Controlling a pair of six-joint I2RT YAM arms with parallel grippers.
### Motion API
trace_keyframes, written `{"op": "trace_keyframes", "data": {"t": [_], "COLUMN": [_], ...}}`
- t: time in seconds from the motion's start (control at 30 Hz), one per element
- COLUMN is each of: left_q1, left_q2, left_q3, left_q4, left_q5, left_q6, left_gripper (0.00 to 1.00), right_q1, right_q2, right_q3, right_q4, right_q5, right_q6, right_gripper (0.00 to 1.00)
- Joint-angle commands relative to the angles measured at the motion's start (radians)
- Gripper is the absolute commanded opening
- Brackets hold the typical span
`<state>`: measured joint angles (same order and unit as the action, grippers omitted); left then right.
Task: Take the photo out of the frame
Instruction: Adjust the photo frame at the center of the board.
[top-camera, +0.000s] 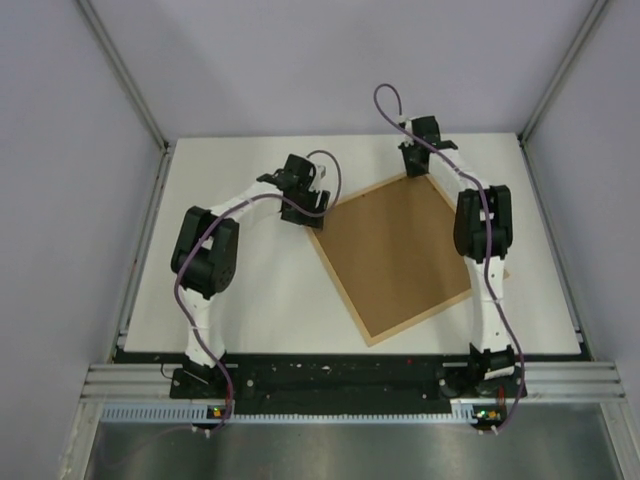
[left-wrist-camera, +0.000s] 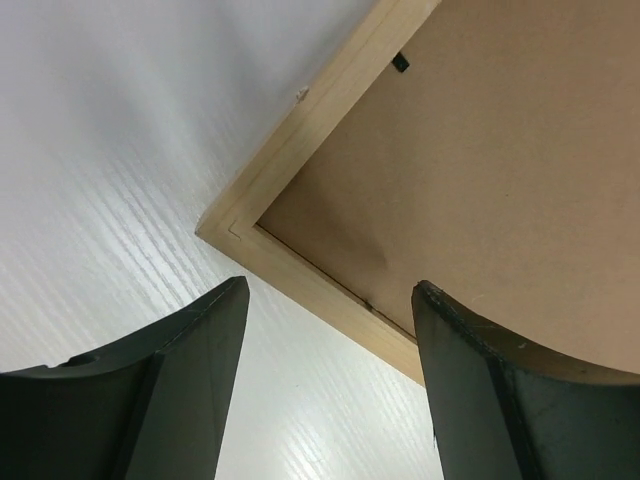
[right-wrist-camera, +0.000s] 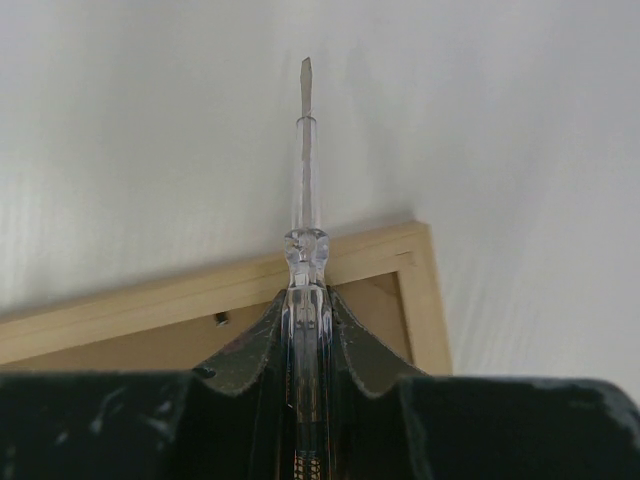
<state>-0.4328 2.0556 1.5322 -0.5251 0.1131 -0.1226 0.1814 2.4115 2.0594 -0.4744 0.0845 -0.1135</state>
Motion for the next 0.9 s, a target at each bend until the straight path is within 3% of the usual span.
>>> {"op": "trace_keyframes", "data": {"t": [0.0,0.23,0.5,0.67,0.87], "left_q1": [0.029,0.069,0.075,0.068,0.057], "left_q2": [-0.094,0.000,0.201,0.268,0.294], "left_q3": [0.069,0.238,0.402,0.442,0.448], "left_q4": [0.025,0.036,0.091,0.094,0.096], "left_q5": [0.007,-0.038,-0.086,-0.061,-0.076], "left_q6": [-0.008,0.008,-0.005,-0.014,0.000], "left_gripper": [0.73,0.77,0.77,0.77,0.77], "right_q1": [0.035,-0.002,-0.063,-0.157,-0.163], "right_q2": [-0.084,-0.444,-0.762,-0.813,-0.723], "right_q3": [0.054,-0.194,-0.717,-0.880,-0.903], "right_q4": [-0.067,-0.069,-0.034,0.022,0.068], "right_q5": [-0.105,-0.059,0.015,-0.008,-0.002], "right_q6": [0.000,0.023,0.023,0.014,0.017], "right_gripper": [0.00,0.00,0.00,0.00,0.00]}}
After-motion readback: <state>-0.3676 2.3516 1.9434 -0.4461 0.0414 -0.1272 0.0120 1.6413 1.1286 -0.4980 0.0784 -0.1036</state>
